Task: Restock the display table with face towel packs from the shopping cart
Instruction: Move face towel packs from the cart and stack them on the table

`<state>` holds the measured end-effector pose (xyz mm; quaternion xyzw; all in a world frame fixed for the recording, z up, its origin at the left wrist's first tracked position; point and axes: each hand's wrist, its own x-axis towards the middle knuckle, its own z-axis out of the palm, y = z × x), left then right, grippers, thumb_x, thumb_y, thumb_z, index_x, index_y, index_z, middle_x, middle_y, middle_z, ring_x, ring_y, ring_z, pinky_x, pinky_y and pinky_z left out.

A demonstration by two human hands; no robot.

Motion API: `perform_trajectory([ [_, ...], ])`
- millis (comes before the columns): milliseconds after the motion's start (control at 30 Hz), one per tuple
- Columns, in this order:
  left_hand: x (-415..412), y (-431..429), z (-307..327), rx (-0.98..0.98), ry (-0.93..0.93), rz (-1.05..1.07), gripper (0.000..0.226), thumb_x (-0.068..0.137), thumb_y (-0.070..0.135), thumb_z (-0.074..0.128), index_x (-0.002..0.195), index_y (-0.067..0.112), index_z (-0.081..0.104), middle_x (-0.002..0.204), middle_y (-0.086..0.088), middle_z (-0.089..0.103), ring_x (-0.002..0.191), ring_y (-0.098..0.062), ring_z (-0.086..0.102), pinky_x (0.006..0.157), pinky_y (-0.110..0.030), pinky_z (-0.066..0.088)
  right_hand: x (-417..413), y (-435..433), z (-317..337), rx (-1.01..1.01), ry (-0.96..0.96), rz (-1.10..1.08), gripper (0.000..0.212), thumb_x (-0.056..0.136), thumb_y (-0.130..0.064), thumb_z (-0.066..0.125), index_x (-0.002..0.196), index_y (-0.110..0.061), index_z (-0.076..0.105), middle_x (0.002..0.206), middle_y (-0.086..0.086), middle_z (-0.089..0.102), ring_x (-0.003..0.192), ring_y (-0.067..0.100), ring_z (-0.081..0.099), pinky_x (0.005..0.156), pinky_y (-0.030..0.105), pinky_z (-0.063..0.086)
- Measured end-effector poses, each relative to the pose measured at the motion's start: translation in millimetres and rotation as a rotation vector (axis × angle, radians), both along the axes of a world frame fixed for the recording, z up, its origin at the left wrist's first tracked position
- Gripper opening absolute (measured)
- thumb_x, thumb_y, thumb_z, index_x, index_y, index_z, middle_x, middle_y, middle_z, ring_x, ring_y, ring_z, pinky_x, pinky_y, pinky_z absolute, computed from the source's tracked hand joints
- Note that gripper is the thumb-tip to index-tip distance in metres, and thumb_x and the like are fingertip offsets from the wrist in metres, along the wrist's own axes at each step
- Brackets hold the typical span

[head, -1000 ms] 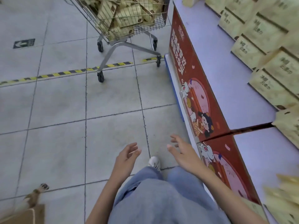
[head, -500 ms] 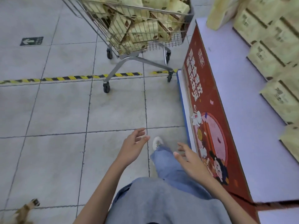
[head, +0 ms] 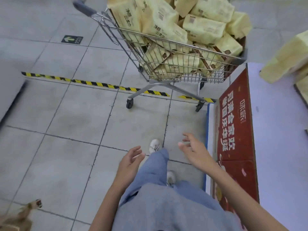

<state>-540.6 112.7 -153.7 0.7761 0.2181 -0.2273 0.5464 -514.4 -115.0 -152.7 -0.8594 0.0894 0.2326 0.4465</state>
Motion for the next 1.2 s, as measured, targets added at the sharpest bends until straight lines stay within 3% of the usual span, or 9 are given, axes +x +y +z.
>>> perform_trajectory([
  [100,49.0,-4.3,-11.6,-0.018,0.005,0.027,0.026,0.094,0.022,0.056,0.120,0.026,0.053,0.124,-0.002,0.059,0.108,-0.009,0.055,0.071,-0.006,0.039,49.0,0.4,-4.4,0.011,0.009,0.003,0.048,0.096,-0.034,0.046,0.140,-0.017,0.036,0.130,0.005,0.051,0.113,0.019,0.052,0.096,0.031,0.040],
  [233,134.3,-13.7,-11.4,-0.020,-0.033,-0.027,0.031,0.095,0.020,0.055,0.125,0.020,0.053,0.122,-0.001,0.058,0.105,-0.008,0.053,0.069,-0.002,0.039,112.4,-0.8,-3.9,0.009,0.011,-0.029,0.047,0.096,-0.032,0.047,0.139,-0.015,0.037,0.133,0.006,0.051,0.113,0.021,0.053,0.094,0.032,0.041],
  [367,219.7,-23.1,-0.1,-0.027,-0.087,-0.094,0.033,0.095,0.022,0.055,0.127,0.019,0.053,0.119,0.004,0.058,0.104,-0.004,0.054,0.070,0.000,0.038,167.1,-6.2,2.4,0.013,0.024,-0.089,0.045,0.097,-0.028,0.047,0.139,-0.013,0.037,0.132,0.007,0.050,0.115,0.021,0.052,0.091,0.026,0.039],
  [667,371.5,-55.0,25.8,-0.077,-0.262,-0.203,0.032,0.089,0.031,0.062,0.120,0.027,0.054,0.122,0.002,0.062,0.109,-0.003,0.058,0.089,-0.018,0.044,274.7,-28.2,6.0,0.069,-0.027,-0.176,0.043,0.095,-0.029,0.050,0.136,-0.018,0.040,0.126,0.003,0.053,0.111,0.015,0.051,0.094,0.029,0.042],
  [767,415.1,-61.4,40.9,-0.060,-0.438,-0.053,0.043,0.077,0.044,0.062,0.117,0.029,0.055,0.115,0.009,0.063,0.110,-0.005,0.059,0.094,-0.022,0.046,331.9,-36.5,10.9,0.107,-0.116,-0.134,0.047,0.093,-0.036,0.054,0.136,-0.023,0.039,0.124,-0.003,0.051,0.113,0.013,0.050,0.096,0.032,0.043],
  [900,470.5,-58.8,62.5,0.074,-0.679,0.376,0.056,0.084,0.024,0.071,0.133,0.016,0.045,0.133,0.003,0.050,0.126,-0.010,0.047,0.106,-0.022,0.037,416.9,-39.2,29.9,0.101,-0.240,-0.042,0.058,0.087,-0.038,0.062,0.138,-0.025,0.037,0.126,-0.011,0.048,0.116,0.005,0.045,0.091,0.021,0.037],
  [1000,507.6,-48.2,62.6,0.142,-0.684,0.564,0.086,0.077,0.032,0.076,0.145,0.013,0.027,0.146,-0.001,0.034,0.135,-0.009,0.033,0.112,-0.024,0.028,474.8,-30.2,40.7,0.052,-0.302,0.059,0.072,0.080,-0.041,0.069,0.141,-0.025,0.034,0.139,-0.008,0.040,0.125,0.006,0.036,0.096,0.020,0.028],
  [1100,536.9,-36.9,53.3,0.138,-0.637,0.651,0.115,0.063,0.053,0.077,0.149,0.012,0.013,0.148,0.007,0.022,0.138,-0.003,0.023,0.116,-0.025,0.022,517.9,-12.8,39.1,-0.013,-0.363,0.196,0.086,0.072,-0.040,0.076,0.142,-0.023,0.030,0.143,-0.004,0.036,0.130,0.011,0.032,0.102,0.023,0.027],
  [1200,556.6,-30.6,47.4,0.150,-0.588,0.668,0.129,0.056,0.057,0.082,0.151,0.012,0.007,0.155,0.000,0.016,0.143,-0.010,0.017,0.119,-0.032,0.017,540.9,5.1,29.8,-0.074,-0.381,0.351,0.098,0.068,-0.043,0.078,0.146,-0.021,0.024,0.146,-0.001,0.034,0.133,0.013,0.030,0.107,0.023,0.024],
])
